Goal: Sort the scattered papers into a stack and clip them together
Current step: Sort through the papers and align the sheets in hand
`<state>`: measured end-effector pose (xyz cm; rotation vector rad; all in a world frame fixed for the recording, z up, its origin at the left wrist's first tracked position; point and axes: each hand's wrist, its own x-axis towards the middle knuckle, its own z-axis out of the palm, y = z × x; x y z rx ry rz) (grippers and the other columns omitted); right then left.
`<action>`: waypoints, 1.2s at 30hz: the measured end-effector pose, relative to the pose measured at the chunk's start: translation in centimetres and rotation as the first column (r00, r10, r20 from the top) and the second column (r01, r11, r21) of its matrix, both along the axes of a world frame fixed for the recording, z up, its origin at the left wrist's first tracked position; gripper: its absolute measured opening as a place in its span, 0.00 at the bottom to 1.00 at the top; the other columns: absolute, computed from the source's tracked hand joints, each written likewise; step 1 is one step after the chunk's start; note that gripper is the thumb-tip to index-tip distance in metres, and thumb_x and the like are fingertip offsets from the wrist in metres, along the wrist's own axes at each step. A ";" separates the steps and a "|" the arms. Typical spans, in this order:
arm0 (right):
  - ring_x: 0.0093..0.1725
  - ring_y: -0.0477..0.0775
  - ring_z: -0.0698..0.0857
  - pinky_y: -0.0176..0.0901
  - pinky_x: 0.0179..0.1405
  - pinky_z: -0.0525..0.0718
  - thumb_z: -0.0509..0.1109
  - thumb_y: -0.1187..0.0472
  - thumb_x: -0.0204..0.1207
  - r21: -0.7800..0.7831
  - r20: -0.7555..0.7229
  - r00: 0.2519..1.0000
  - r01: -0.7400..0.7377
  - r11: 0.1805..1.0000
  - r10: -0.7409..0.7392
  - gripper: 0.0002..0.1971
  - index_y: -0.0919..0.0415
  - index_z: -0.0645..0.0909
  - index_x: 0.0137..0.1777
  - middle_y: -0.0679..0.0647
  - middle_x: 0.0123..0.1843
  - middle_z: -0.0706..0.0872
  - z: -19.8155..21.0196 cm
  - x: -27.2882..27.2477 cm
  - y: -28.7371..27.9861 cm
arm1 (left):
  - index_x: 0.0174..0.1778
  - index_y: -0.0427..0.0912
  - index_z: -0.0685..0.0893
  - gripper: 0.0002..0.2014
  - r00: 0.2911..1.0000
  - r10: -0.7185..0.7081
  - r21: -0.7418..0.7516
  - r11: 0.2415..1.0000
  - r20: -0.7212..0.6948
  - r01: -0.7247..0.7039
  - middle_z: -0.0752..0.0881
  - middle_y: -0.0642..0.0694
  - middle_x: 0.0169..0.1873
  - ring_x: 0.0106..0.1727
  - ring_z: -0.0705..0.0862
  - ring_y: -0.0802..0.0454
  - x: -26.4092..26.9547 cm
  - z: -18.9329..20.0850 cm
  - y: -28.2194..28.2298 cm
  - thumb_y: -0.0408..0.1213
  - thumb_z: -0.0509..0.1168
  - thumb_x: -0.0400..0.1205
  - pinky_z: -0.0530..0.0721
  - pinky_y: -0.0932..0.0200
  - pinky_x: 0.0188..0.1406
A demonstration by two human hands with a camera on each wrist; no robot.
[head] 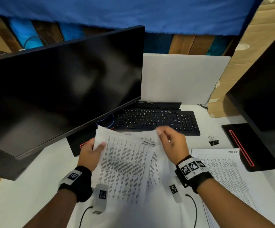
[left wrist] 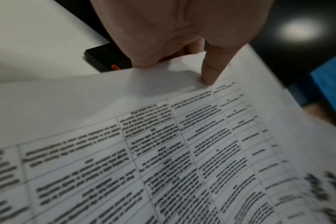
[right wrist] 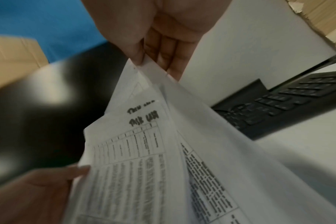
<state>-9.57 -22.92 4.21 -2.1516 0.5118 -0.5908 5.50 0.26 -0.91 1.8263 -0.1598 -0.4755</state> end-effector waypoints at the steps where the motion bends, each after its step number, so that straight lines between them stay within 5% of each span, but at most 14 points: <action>1: 0.25 0.45 0.79 0.42 0.24 0.79 0.64 0.52 0.81 0.031 0.048 0.999 -0.004 1.000 0.002 0.07 0.40 0.82 0.46 0.48 0.33 0.87 1.1 0.0 0.4 | 0.58 0.39 0.85 0.09 0.999 0.030 -0.060 0.998 -0.030 -0.032 0.90 0.47 0.47 0.52 0.89 0.43 0.4 0.6 -0.1 0.34 0.65 0.84 0.85 0.54 0.46; 4: 0.28 0.35 0.78 0.26 0.29 0.76 0.65 0.59 0.82 0.166 0.163 0.986 -0.006 0.986 -0.021 0.10 0.42 0.81 0.44 0.41 0.31 0.85 3.9 0.5 1.0 | 0.59 0.42 0.85 0.10 0.994 0.053 -0.206 0.976 -0.100 -0.072 0.91 0.43 0.51 0.53 0.90 0.43 0.9 2.9 -0.7 0.37 0.64 0.85 0.85 0.53 0.49; 7: 0.38 0.41 0.82 0.38 0.39 0.81 0.63 0.60 0.83 0.302 0.247 0.966 -0.004 0.953 -0.075 0.10 0.46 0.82 0.44 0.42 0.37 0.86 5.3 1.5 1.0 | 0.62 0.43 0.85 0.11 0.996 0.005 -0.323 0.946 -0.086 -0.033 0.91 0.44 0.54 0.55 0.90 0.47 1.1 5.3 -1.8 0.36 0.63 0.85 0.85 0.52 0.54; 11: 0.53 0.53 0.87 0.54 0.53 0.84 0.53 0.41 0.81 0.369 0.343 0.934 -0.036 0.929 -0.100 0.16 0.43 0.78 0.57 0.51 0.52 0.88 6.3 1.8 1.4 | 0.57 0.44 0.84 0.08 0.992 0.128 -0.340 0.933 0.017 -0.115 0.92 0.48 0.50 0.52 0.91 0.50 1.1 7.6 -3.3 0.38 0.64 0.85 0.87 0.54 0.50; 14: 0.64 0.44 0.83 0.43 0.64 0.81 0.59 0.42 0.77 0.312 0.348 0.937 -0.091 0.946 -0.025 0.21 0.44 0.68 0.69 0.49 0.64 0.83 6.7 1.5 2.5 | 0.58 0.46 0.78 0.08 0.967 0.246 -0.406 0.892 0.062 -0.201 0.91 0.49 0.48 0.50 0.91 0.51 1.0 9.3 -4.0 0.36 0.65 0.84 0.87 0.56 0.47; 16: 0.56 0.41 0.85 0.39 0.56 0.85 0.66 0.57 0.78 0.297 0.310 0.949 -0.044 0.954 -0.053 0.18 0.48 0.70 0.66 0.47 0.59 0.83 6.8 1.9 2.8 | 0.63 0.47 0.71 0.14 0.963 0.260 -0.470 0.861 0.077 -0.195 0.89 0.50 0.50 0.48 0.90 0.59 0.7 10.5 -4.4 0.31 0.64 0.84 0.86 0.63 0.44; 18: 0.44 0.41 0.85 0.30 0.44 0.84 0.63 0.72 0.78 0.357 0.317 0.938 0.023 0.934 -0.144 0.16 0.53 0.74 0.60 0.45 0.50 0.85 6.8 2.4 2.9 | 0.68 0.45 0.68 0.18 0.965 0.234 -0.491 0.858 0.118 -0.148 0.87 0.51 0.53 0.50 0.89 0.62 0.0 11.5 -4.7 0.28 0.61 0.85 0.87 0.66 0.46; 20: 0.46 0.38 0.86 0.29 0.44 0.83 0.58 0.78 0.77 0.451 0.334 0.917 0.049 0.891 -0.219 0.17 0.61 0.77 0.60 0.47 0.50 0.86 6.4 2.7 3.0 | 0.70 0.44 0.71 0.17 0.972 0.188 -0.481 0.871 0.138 -0.100 0.86 0.51 0.55 0.53 0.88 0.61 -0.9 11.5 -4.8 0.28 0.58 0.86 0.87 0.64 0.49; 23: 0.40 0.32 0.83 0.28 0.40 0.82 0.55 0.77 0.78 0.481 0.249 0.941 0.085 0.872 -0.229 0.16 0.60 0.78 0.55 0.46 0.45 0.85 4.3 2.5 4.1 | 0.68 0.53 0.75 0.17 0.990 0.137 -0.450 0.886 0.019 -0.114 0.87 0.54 0.57 0.56 0.87 0.59 -2.7 8.9 -4.4 0.30 0.55 0.87 0.87 0.61 0.51; 27: 0.29 0.40 0.75 0.22 0.25 0.73 0.55 0.73 0.80 0.535 0.030 0.962 0.214 0.817 -0.272 0.13 0.55 0.74 0.44 0.46 0.33 0.77 0.5 1.6 5.3 | 0.69 0.56 0.75 0.18 0.982 0.163 -0.319 0.929 -0.099 -0.186 0.85 0.56 0.58 0.66 0.82 0.48 -4.6 4.9 -3.3 0.33 0.55 0.86 0.78 0.48 0.68; 33: 0.39 0.33 0.83 0.26 0.39 0.82 0.53 0.75 0.80 0.541 0.108 0.956 0.173 0.823 -0.272 0.19 0.52 0.78 0.56 0.41 0.44 0.85 1.1 1.1 4.5 | 0.70 0.55 0.73 0.18 0.978 0.182 -0.345 0.916 -0.098 -0.205 0.84 0.57 0.57 0.58 0.83 0.58 -5.2 5.6 -3.5 0.32 0.54 0.87 0.81 0.57 0.56; 36: 0.45 0.30 0.84 0.25 0.42 0.81 0.53 0.73 0.81 0.560 0.035 0.960 0.210 0.801 -0.277 0.21 0.54 0.75 0.67 0.39 0.51 0.85 -0.3 0.6 4.8 | 0.76 0.49 0.70 0.20 0.978 0.163 -0.307 0.932 -0.127 -0.195 0.83 0.53 0.60 0.62 0.82 0.51 -5.8 4.9 -3.9 0.33 0.54 0.88 0.78 0.56 0.59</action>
